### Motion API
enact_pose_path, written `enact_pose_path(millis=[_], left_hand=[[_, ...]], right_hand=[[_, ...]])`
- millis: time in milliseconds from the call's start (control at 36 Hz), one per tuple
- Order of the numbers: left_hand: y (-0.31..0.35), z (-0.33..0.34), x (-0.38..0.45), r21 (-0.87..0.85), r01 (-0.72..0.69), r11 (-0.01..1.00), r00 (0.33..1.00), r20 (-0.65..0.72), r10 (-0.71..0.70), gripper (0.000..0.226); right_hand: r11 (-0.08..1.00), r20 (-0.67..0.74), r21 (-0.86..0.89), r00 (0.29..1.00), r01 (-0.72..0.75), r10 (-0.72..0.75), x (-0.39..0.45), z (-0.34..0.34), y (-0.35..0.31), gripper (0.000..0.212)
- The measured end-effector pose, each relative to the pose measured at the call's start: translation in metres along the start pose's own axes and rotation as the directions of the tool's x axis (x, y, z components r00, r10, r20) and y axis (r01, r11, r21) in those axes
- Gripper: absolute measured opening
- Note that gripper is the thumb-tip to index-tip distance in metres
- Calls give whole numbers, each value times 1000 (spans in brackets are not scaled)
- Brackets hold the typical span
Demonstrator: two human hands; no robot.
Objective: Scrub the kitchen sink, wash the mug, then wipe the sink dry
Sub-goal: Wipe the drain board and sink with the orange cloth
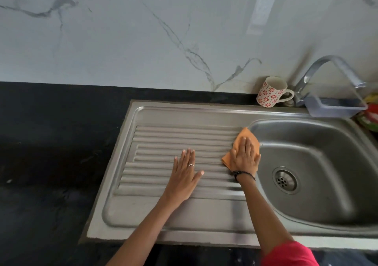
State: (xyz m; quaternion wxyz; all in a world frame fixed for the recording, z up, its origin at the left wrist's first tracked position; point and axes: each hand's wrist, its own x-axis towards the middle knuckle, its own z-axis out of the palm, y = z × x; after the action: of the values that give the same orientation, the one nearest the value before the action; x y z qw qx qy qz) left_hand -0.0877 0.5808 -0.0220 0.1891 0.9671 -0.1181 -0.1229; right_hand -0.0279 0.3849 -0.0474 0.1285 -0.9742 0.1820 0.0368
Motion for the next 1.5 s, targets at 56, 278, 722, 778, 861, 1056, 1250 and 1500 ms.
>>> enact_pose_path(millis=[56,278,722,778,861,1056,1250,1500], left_hand=[[-7,-3,-5,-42,26,999,1000,4,-26,68],[-45,-19,-20,-98,84,992,996,-27,-87,67],[-135,-51,-75,-58,153,986,983,-88,-158,65],[-145,-53,-82,-43,165,985,981,-97,-169,65],[-158,-53,-91,-68,154,986,981,-104,-161,70],[-165,-51,-106,-181,181,967,967,-148,-208,86],[-149,-48,-110,-271,193,943,960,-147,-239,91],[-92,-31,-97,-199,160,967,964,-177,-196,90]], right_hand=[[1000,4,7,1000,-19,19,-6,0,1,61],[996,5,-75,999,-43,43,-28,6,-18,58],[951,87,-84,952,299,-292,-89,51,-194,62],[936,108,-91,938,339,-330,-93,59,-214,62],[908,153,-93,907,409,-393,-98,67,-241,60],[820,232,-68,809,568,-541,-127,76,-268,59],[775,204,-96,775,624,-598,-141,71,-245,56],[690,237,-96,689,718,-684,-136,54,-170,58]])
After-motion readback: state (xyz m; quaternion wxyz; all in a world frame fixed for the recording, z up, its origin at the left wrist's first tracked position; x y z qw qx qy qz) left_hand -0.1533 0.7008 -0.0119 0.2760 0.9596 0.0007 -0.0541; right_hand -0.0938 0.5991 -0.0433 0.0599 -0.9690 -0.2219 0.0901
